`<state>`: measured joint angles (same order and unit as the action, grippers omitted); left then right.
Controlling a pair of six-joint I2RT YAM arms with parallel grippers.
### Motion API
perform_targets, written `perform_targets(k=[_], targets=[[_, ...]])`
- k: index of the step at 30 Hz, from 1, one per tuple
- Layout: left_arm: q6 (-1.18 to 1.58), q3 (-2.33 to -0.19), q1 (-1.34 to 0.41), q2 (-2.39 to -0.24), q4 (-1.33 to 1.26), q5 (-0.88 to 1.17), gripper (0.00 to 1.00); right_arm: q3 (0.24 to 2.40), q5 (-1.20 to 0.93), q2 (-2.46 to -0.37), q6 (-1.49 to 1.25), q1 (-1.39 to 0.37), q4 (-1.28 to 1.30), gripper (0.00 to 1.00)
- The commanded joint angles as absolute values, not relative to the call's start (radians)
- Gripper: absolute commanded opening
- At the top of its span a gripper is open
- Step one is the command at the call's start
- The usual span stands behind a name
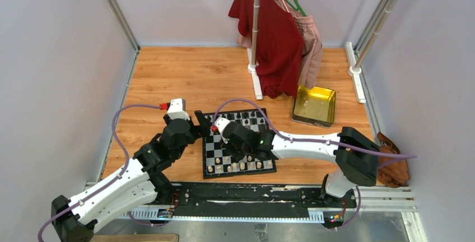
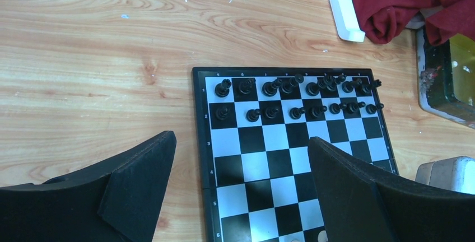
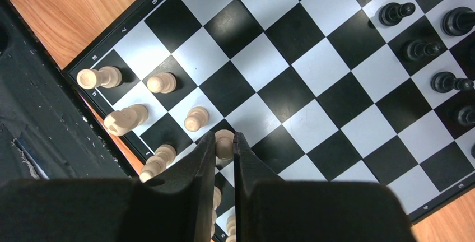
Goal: Set up the chess pieces on the board
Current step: Place the chess piece on the chessboard.
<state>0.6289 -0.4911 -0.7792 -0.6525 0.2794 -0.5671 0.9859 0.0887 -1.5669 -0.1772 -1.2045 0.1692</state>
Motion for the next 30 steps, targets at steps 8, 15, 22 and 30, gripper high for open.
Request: perform_targets(k=[8, 15, 22, 30], targets=[[0.647, -0.504, -0.773, -0.666, 0.259, -0.600, 0.94, 0.959, 0.069, -1.598, -0.180, -1.220, 0.148, 0.00], [0.650, -0.500, -0.773, -0.671, 0.252, -0.601, 0.94, 0.955, 0.070, -1.609, -0.183, -1.219, 0.165, 0.00], [0.650, -0.499, -0.773, -0.674, 0.250, -0.603, 0.94, 0.966, 0.063, -1.629, -0.189, -1.219, 0.187, 0.00], [0.650, -0.497, -0.773, -0.674, 0.247, -0.599, 0.94, 0.975, 0.064, -1.635, -0.189, -1.219, 0.203, 0.01]])
